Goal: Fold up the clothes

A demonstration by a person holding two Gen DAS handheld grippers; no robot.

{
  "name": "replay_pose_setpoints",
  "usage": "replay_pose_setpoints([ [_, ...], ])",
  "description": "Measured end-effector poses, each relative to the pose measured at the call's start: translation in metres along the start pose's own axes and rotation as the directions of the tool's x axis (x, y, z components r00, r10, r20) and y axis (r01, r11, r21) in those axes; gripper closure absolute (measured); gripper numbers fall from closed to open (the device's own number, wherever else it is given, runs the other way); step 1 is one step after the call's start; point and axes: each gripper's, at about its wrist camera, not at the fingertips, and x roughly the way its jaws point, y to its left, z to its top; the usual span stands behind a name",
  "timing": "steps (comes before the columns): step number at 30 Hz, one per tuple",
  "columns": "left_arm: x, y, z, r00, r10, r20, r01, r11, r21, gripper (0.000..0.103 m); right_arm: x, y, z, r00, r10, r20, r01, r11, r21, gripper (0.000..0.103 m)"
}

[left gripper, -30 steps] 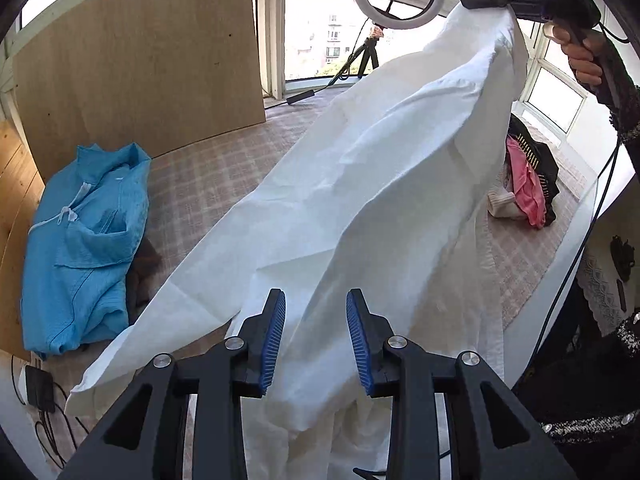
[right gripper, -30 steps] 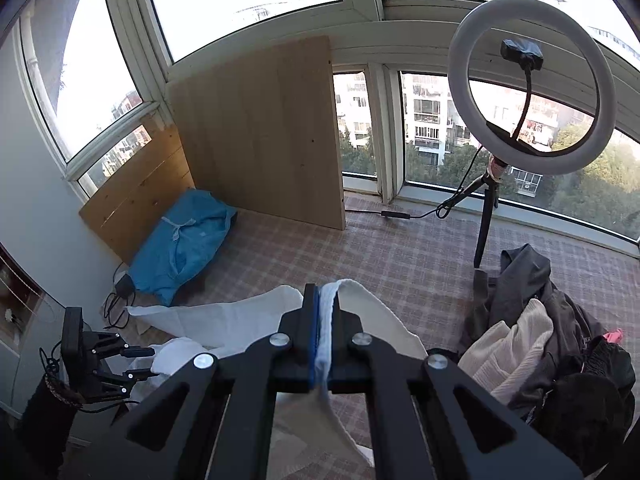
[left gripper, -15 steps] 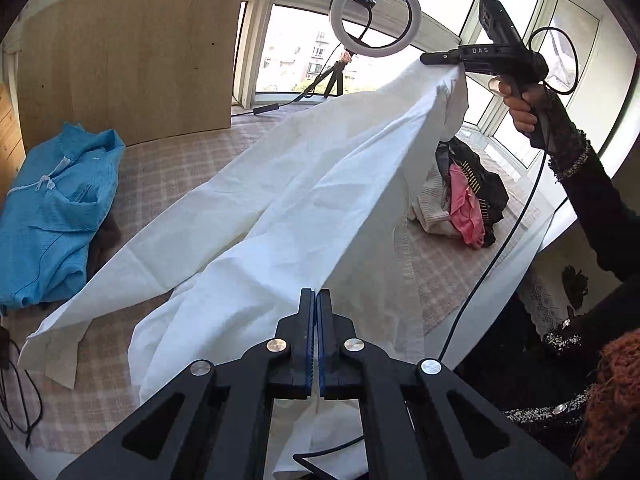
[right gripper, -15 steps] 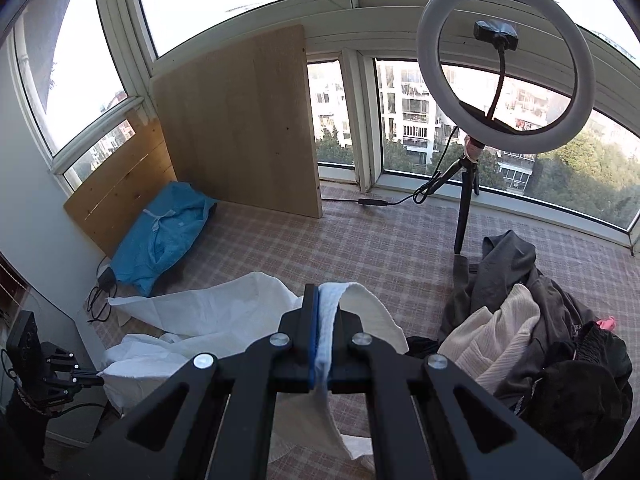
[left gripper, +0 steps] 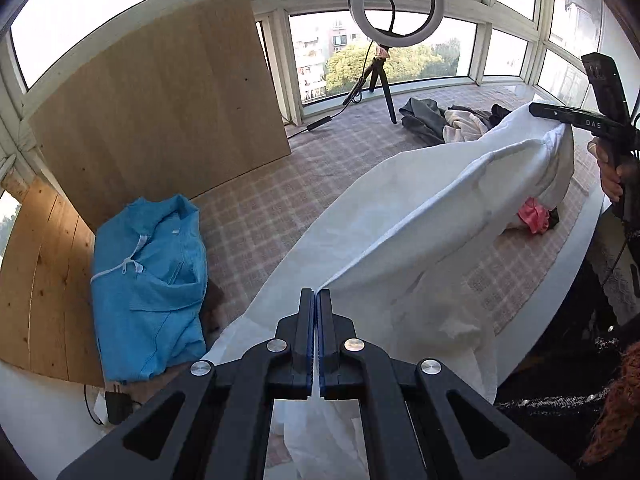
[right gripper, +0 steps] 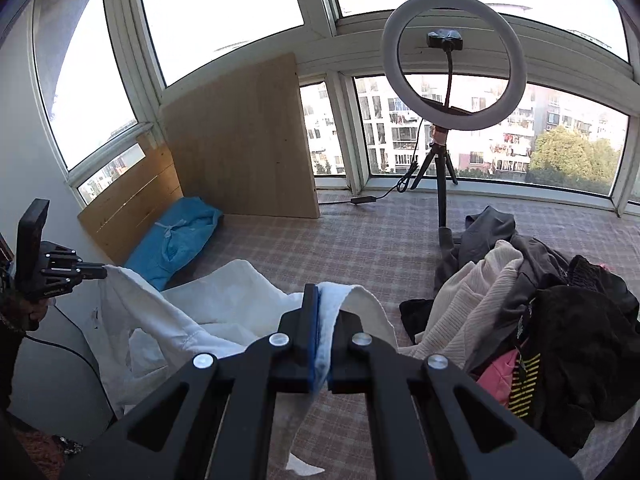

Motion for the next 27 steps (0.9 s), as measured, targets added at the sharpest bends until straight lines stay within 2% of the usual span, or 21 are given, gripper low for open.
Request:
replay_pose_setpoints([
  [2,0.044,-0.006,0.025,0.998,-0.048,-0.043,0.051,0.997,0.059,0.103,-0.01,-0.006,-0.005,0.998,-0.055,0.011,0.054,0.998,0.017,0.1],
  [5,0.094,-0.027,0.044,0.99,-0.103,-0.094,0.116,0.982,0.146,0.103,-0.016,-0.016,-0.011,0.993,-0.121,0.008,0.12,0.992,0.049,0.1],
  [9,0.135,-0.052,0.051,0.979,-0.143,-0.146,0.174,0.958,0.229,0.103,-0.02,-0.024,-0.02,0.986,-0.164,-0.014,0.165,0.982,0.087,0.1],
  [11,0.143,-0.06,0.052,0.978,-0.144,-0.151,0.179,0.951,0.253,0.103,-0.022,-0.025,-0.024,0.984,-0.177,-0.027,0.178,0.979,0.097,0.1],
  [16,0.138,-0.048,0.041,0.976,-0.157,-0.15,0.192,0.948,0.252,0.102,-0.015,-0.02,-0.023,0.981,-0.189,-0.041,0.192,0.976,0.102,0.1],
  [20,0.143,-0.024,0.028,0.971,-0.182,-0.157,0.209,0.962,0.175,0.102,0.002,-0.006,-0.018,0.975,-0.219,-0.039,0.221,0.973,0.06,0.1],
  [23,0.157,-0.018,0.02,0.973,-0.153,-0.171,0.18,0.971,0.158,0.102,0.021,-0.001,-0.019,0.977,-0.197,-0.077,0.202,0.978,0.059,0.1],
  [25,0.168,-0.017,0.018,0.97,-0.151,-0.191,0.183,0.97,0.16,0.102,0.033,-0.001,-0.02,0.969,-0.22,-0.108,0.226,0.973,0.047,0.1],
  [27,0.177,-0.018,0.017,0.968,-0.143,-0.207,0.179,0.97,0.167,0.096,0.045,-0.007,-0.023,0.962,-0.231,-0.143,0.241,0.969,0.056,0.1],
])
